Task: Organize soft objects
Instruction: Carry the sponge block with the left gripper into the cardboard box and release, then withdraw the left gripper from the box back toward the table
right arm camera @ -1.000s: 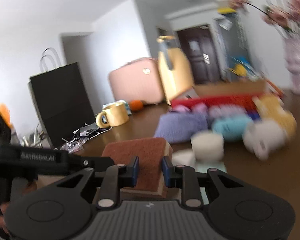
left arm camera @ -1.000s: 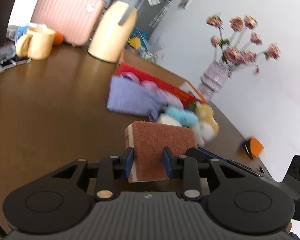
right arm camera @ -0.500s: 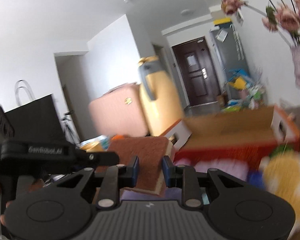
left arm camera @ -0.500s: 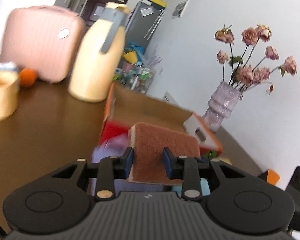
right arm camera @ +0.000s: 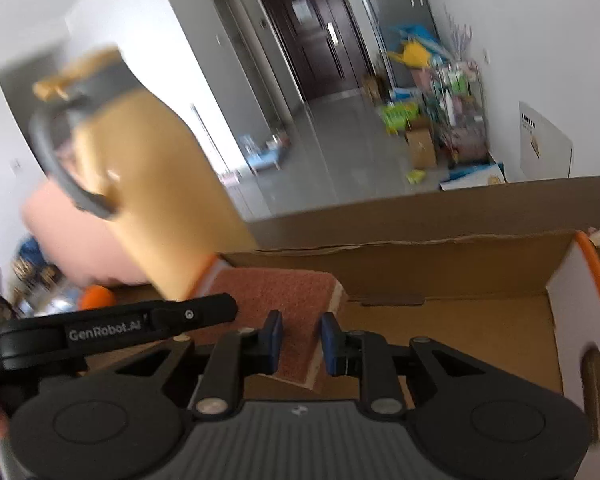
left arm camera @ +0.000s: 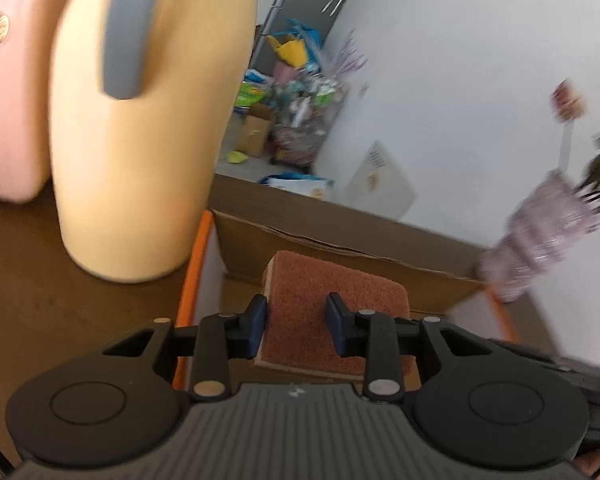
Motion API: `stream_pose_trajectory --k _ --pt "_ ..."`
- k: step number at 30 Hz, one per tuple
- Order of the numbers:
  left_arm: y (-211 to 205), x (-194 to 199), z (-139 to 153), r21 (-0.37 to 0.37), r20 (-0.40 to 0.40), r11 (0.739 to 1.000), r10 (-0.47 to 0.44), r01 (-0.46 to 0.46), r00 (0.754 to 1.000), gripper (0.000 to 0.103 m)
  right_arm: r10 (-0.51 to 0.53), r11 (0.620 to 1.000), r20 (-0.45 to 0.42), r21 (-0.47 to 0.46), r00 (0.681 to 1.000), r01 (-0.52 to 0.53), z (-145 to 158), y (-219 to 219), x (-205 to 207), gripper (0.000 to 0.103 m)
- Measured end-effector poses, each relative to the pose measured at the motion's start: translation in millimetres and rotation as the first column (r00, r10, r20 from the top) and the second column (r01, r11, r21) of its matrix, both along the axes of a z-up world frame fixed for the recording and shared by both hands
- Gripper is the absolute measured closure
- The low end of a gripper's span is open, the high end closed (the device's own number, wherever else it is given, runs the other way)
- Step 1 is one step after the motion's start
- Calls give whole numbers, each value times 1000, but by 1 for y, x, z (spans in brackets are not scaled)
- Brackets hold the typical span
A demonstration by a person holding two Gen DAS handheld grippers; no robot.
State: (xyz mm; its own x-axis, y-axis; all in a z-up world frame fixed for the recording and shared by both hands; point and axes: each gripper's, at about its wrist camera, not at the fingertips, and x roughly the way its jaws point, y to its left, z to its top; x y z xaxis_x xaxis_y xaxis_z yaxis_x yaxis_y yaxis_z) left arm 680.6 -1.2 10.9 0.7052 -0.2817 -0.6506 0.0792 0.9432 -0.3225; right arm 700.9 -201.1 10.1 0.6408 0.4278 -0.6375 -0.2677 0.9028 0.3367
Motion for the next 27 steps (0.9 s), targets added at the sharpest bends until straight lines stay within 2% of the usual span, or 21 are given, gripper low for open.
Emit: stream_pose_trajectory --k 1,3,5,6,7,13,17,22,25,27 --pt "-8 9 -4 69 -4 998 -7 7 1000 70 10 999 -17 -37 1000 -11 -6 7 12 83" --pt "-17 21 -12 146 -22 989 -24 27 999 69 16 996 -50 -89 999 -20 -18 17 24 83" --pt "-20 25 -16 176 -35 984 -27 33 999 65 17 995 -56 -100 998 -23 -25 21 32 82" --pt "-20 25 -15 182 -28 982 -37 41 999 58 15 995 -53 -94 998 -20 -24 21 34 82" --pt "-20 25 -14 185 -24 982 -39 43 999 56 17 996 -57 -89 998 -22 -24 20 35 82" --pt "-10 8 1 225 14 974 -26 23 1000 53 -14 998 -39 -61 999 12 -9 -4 20 81" --pt "-4 -22 27 235 45 972 -24 13 999 50 -32 997 22 -74 999 33 31 -28 -14 80" --pt "8 -90 72 259 141 966 -16 -21 990 33 -54 982 137 -170 989 77 83 -75 -89 64" --pt "16 -137 96 266 201 963 -5 -50 980 28 -74 968 187 -224 980 116 101 -106 -139 59" --pt "18 -164 107 268 254 960 10 -80 967 26 -99 961 216 -233 971 150 107 -127 -163 51"
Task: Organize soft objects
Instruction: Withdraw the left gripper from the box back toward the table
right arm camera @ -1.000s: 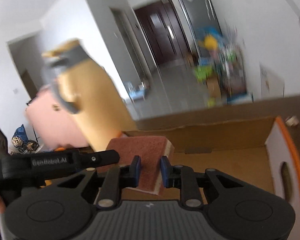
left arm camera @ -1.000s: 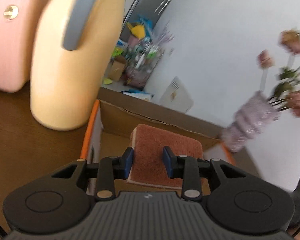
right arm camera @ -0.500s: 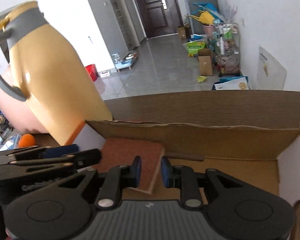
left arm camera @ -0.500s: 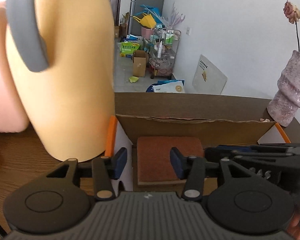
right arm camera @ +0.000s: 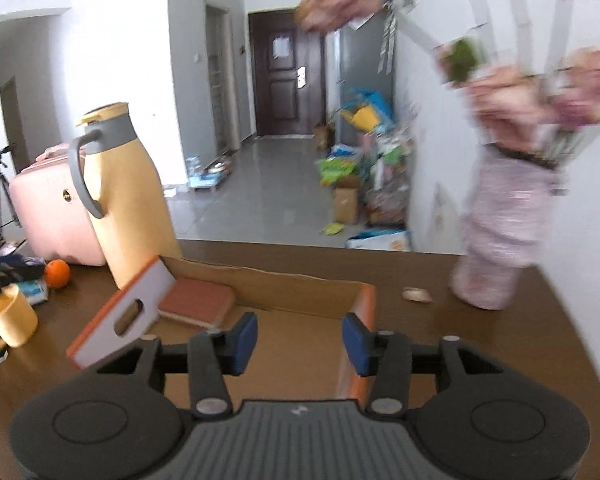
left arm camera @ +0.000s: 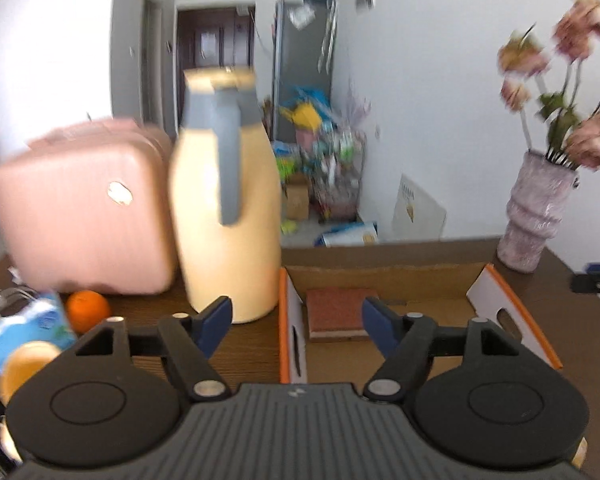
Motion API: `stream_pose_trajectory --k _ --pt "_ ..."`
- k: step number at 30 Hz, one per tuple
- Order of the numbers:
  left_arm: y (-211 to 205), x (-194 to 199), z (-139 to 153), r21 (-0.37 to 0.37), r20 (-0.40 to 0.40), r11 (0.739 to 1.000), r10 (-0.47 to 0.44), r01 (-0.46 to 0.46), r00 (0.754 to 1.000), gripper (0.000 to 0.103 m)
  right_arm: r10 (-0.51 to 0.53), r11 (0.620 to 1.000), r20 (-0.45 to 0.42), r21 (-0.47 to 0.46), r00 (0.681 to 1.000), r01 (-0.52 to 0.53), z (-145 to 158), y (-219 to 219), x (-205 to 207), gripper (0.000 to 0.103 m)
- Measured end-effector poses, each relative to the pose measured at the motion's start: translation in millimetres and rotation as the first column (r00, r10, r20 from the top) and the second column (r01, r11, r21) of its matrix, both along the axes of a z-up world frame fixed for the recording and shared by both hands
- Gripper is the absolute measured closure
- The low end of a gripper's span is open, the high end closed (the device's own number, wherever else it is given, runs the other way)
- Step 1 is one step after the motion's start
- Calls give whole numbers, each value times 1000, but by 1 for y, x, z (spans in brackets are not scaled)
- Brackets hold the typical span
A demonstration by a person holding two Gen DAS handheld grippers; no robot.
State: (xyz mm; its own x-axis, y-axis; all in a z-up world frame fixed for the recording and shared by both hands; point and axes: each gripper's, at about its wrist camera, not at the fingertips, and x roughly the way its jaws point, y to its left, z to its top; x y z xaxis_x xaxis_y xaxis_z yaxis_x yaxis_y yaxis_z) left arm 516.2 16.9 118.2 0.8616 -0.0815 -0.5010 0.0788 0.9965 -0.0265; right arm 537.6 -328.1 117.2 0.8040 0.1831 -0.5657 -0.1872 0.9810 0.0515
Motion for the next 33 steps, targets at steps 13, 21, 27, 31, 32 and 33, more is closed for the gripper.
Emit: stream_pose_trajectory --k 13,21,27,31,32,33 --pt "-3 -179 12 -7 241 999 54 -54 969 9 -65 997 224 47 972 55 10 -15 -181 41" --pt "6 -322 -36 -22 343 999 41 -36 938 4 -23 999 383 -17 924 32 -52 9 -327 29" --pt "-6 -405 -81 77 370 996 10 -42 929 0 -51 998 416 44 908 36 -107 29 -410 13" --pt "-16 -426 -102 130 337 991 -34 -11 941 0 -81 996 397 75 914 56 -134 41 -445 0" --pt "-18 -428 -105 130 328 992 -46 4 944 0 -79 995 397 87 914 49 -138 44 -452 0" --pt "-19 -428 -107 129 322 992 -52 11 945 0 -72 995 404 95 912 36 -141 45 -456 0"
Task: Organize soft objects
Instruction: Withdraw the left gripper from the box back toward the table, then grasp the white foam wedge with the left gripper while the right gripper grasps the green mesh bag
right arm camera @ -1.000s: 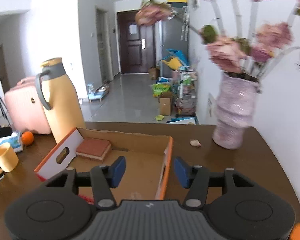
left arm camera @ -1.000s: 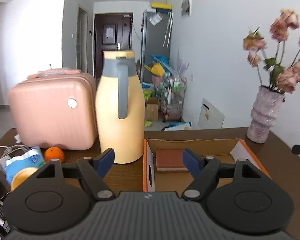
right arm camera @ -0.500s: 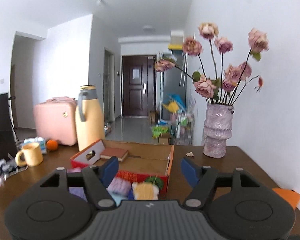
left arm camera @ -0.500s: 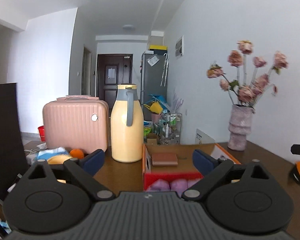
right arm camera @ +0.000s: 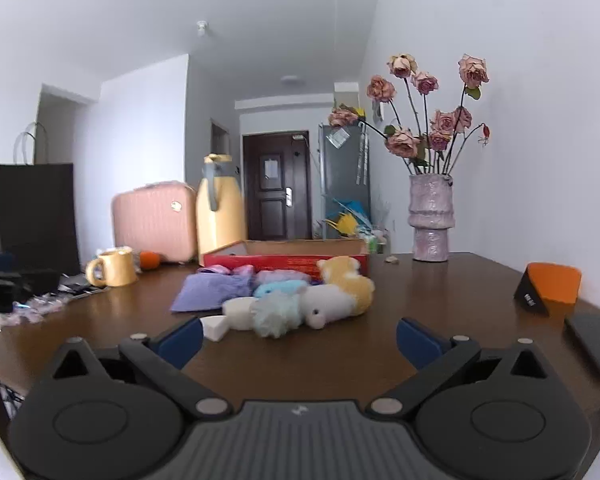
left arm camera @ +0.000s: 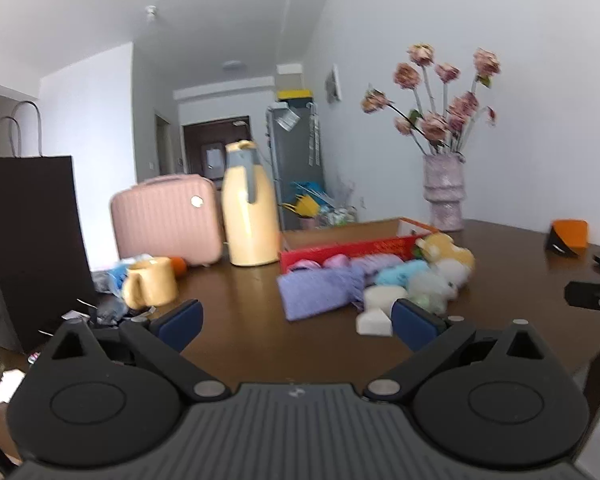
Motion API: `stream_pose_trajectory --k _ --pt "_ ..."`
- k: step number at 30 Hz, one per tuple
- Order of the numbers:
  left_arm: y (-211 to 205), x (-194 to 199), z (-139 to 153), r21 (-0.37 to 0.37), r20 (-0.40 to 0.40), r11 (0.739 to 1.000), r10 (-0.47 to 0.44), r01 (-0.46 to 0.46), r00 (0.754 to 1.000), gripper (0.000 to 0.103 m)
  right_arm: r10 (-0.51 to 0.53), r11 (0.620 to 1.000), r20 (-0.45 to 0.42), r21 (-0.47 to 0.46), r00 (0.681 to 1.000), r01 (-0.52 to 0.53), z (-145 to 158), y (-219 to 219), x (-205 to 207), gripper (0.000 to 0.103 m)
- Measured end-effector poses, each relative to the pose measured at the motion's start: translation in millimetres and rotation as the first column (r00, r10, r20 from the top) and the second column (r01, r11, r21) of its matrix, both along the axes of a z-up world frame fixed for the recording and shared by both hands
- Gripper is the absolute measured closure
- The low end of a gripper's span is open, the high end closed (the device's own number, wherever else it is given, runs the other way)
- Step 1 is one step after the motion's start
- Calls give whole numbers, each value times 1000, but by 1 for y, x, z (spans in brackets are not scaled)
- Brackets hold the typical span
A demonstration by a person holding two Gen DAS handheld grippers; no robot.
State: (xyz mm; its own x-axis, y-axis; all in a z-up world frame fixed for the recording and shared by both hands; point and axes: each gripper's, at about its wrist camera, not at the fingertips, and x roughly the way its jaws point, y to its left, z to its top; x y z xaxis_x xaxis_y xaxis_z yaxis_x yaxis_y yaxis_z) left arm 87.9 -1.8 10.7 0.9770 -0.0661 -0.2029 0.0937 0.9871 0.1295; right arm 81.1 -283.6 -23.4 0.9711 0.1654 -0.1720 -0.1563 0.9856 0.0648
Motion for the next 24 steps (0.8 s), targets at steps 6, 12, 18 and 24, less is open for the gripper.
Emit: stream_pose_trajectory --k 6,12,18,24 --pt "-5 5 -1 -10 -12 1000 -9 9 1000 0 31 999 26 7 999 -31 3 0 -4 0" --pt "-14 28 -5 -1 -51 1000 -20 20 998 0 18 999 13 -36 1000 -17 -1 -1 16 0" --pt "-38 85 -23 -16 -181 997 -76 74 981 0 52 997 -54 -58 997 -55 -6 -6 55 0" --pt "-59 153 -46 -69 -299 995 -89 72 950 10 127 991 -138 -20 982 -131 -6 -9 115 11"
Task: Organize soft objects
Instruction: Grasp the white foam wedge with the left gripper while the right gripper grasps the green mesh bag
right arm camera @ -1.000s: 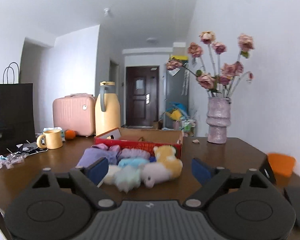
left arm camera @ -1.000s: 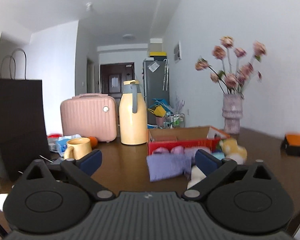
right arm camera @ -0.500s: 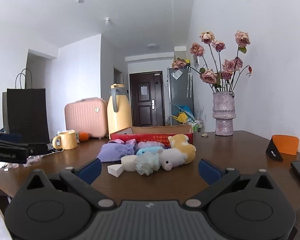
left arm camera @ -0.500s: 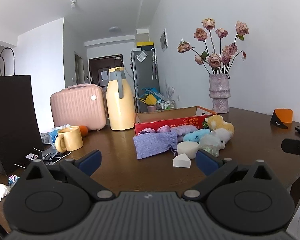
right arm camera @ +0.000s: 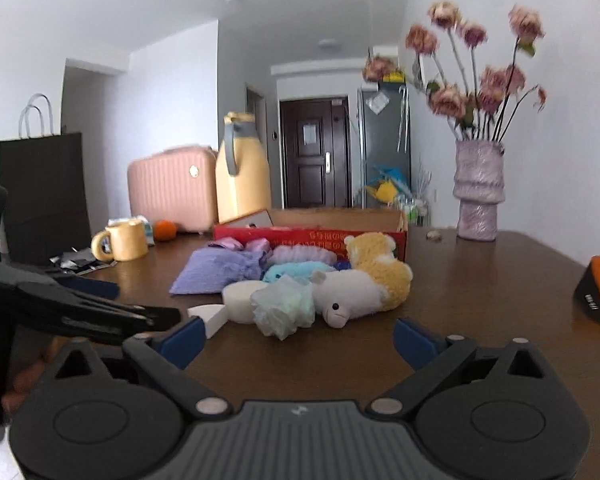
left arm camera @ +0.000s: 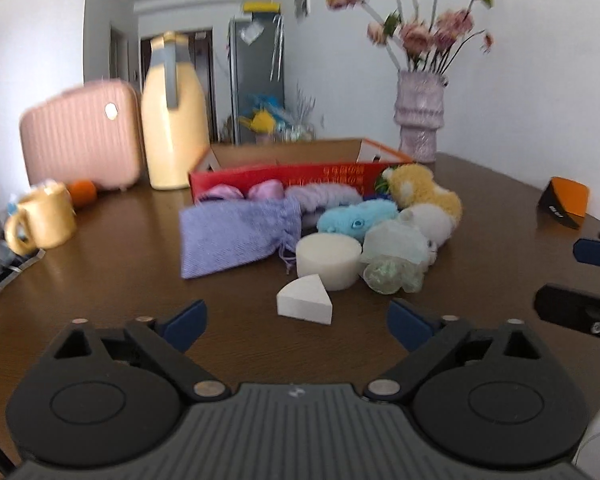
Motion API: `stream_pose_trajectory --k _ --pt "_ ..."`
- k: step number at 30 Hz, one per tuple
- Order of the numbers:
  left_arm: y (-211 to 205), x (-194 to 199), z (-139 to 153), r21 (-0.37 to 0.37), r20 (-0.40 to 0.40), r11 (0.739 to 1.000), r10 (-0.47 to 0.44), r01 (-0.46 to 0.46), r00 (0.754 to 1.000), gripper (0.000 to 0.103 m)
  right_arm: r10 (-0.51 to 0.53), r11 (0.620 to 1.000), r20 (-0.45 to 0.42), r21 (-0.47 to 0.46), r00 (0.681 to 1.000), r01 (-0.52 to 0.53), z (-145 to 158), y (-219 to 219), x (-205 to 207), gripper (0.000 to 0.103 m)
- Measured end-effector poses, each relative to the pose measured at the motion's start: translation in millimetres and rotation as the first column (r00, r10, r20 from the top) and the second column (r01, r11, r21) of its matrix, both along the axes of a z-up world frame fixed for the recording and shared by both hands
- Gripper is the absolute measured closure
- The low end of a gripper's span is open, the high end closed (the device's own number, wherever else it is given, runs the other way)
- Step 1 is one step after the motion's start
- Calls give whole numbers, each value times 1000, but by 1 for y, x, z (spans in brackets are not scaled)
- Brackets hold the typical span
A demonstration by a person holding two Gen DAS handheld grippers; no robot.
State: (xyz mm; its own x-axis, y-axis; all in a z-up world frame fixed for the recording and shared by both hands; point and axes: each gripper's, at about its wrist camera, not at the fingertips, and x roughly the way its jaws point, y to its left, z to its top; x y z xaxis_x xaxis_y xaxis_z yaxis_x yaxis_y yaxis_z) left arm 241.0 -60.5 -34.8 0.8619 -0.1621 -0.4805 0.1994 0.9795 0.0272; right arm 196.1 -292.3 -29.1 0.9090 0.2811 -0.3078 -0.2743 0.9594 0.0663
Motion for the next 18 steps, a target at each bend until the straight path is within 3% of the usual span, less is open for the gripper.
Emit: stream_pose_trajectory --k 3,7,10,13,14,18 --pt "-9 25 -10 6 -29 1000 -6 6 1000 12 27 1000 -62 5 998 -26 -2 6 37 18" --pt "-11 55 -18 -7 -99 1000 -26 25 995 31 58 997 -117 48 991 -52 -2 13 85 19" --pt "-6 69 -22 -14 -146 1000 -17 15 989 43 76 996 -161 64 984 -67 -4 20 114 28" --pt "-2 75 -24 -29 -166 999 -27 22 986 60 101 994 -205 71 974 -88 -10 29 133 47" --pt "-2 75 -23 -23 -165 1000 -20 16 986 63 110 993 -215 73 970 -96 -13 31 135 59" --pt "0 72 -23 -16 -162 1000 -15 13 987 70 125 990 -225 86 966 -108 -19 35 136 69"
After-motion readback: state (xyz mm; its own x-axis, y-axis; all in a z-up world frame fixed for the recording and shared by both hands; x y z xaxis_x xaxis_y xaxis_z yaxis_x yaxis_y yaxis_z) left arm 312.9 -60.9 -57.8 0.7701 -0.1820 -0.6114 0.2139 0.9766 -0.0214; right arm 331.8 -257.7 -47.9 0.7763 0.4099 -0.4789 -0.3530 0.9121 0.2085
